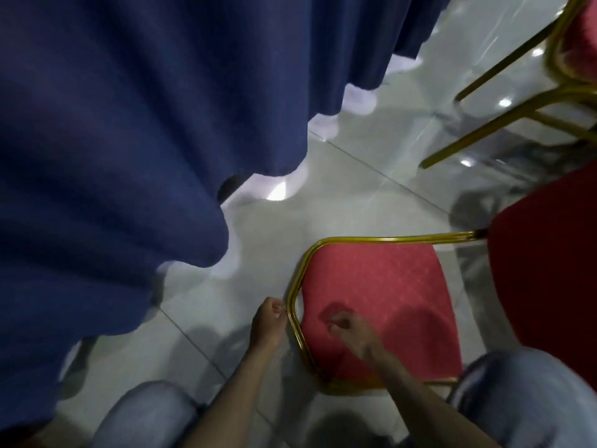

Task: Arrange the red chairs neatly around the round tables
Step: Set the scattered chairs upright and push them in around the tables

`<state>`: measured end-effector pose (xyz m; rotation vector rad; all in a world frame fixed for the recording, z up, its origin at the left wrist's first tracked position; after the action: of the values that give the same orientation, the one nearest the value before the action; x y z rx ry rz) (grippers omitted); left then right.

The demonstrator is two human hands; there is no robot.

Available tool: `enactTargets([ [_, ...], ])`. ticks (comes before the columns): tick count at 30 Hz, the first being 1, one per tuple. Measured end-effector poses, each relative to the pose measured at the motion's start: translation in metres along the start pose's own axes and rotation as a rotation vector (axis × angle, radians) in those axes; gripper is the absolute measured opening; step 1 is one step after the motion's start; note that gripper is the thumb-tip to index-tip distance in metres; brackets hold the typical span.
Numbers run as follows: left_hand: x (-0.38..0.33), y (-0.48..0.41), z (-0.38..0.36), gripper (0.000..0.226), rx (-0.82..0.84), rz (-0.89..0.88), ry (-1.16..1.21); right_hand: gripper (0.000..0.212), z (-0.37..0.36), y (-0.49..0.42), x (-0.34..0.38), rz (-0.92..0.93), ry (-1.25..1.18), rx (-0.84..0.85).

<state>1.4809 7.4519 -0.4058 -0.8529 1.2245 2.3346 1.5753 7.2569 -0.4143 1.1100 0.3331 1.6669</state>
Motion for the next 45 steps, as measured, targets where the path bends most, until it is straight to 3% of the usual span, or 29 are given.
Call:
enactTargets([
  [5,0.049,-0.066,-0.045,0.034,0.006,0.027,-0.06,0.018,-0.029,-0.046,-0.033,-0.009,-0.015,-0.075],
  [8,0.06,-0.084,-0.059,0.027,0.024,0.06,-0.126,0.017,-0.035,-0.05,-0.039,-0.011,-0.033,-0.117],
  [14,0.051,-0.082,-0.071,0.041,-0.022,0.144,-0.07,0.018,-0.045,-0.034,-0.028,0.036,0.087,-0.077],
  [19,0.051,-0.092,-0.067,0.035,-0.011,0.114,-0.104,0.02,-0.043,-0.033,-0.029,0.086,0.206,-0.045],
  [26,0.043,-0.085,-0.081,0.028,-0.12,0.047,-0.293,0.017,-0.046,-0.036,-0.036,0.059,0.109,-0.02],
  [32,0.045,-0.073,-0.081,0.026,-0.188,-0.007,-0.372,0.021,-0.025,-0.046,-0.032,-0.004,-0.185,0.049],
  [36,0.031,-0.043,-0.054,0.023,-0.155,-0.052,-0.337,0.011,0.003,-0.037,-0.011,-0.037,-0.23,0.085],
  [38,0.011,-0.015,-0.031,0.024,-0.134,-0.101,-0.288,0.01,0.03,-0.014,-0.006,-0.029,-0.211,0.022],
  [42,-0.043,0.054,0.031,0.01,-0.108,-0.158,-0.129,0.018,0.078,0.064,0.013,-0.046,-0.408,-0.087],
  [45,-0.087,0.101,0.071,0.016,-0.098,-0.158,-0.029,0.028,0.11,0.122,0.036,-0.013,-0.405,-0.101],
])
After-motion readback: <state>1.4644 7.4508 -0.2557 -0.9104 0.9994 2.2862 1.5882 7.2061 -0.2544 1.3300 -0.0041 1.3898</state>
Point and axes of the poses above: each hand's wrist, its own y-axis away from the middle knuckle, its own z-axis out of the back of the hand, x = y × z, the point moved 2 cm from there along -y, towards the middle knuckle, and after that the axes turned 7 degrees about y, right-handed, at the moved point
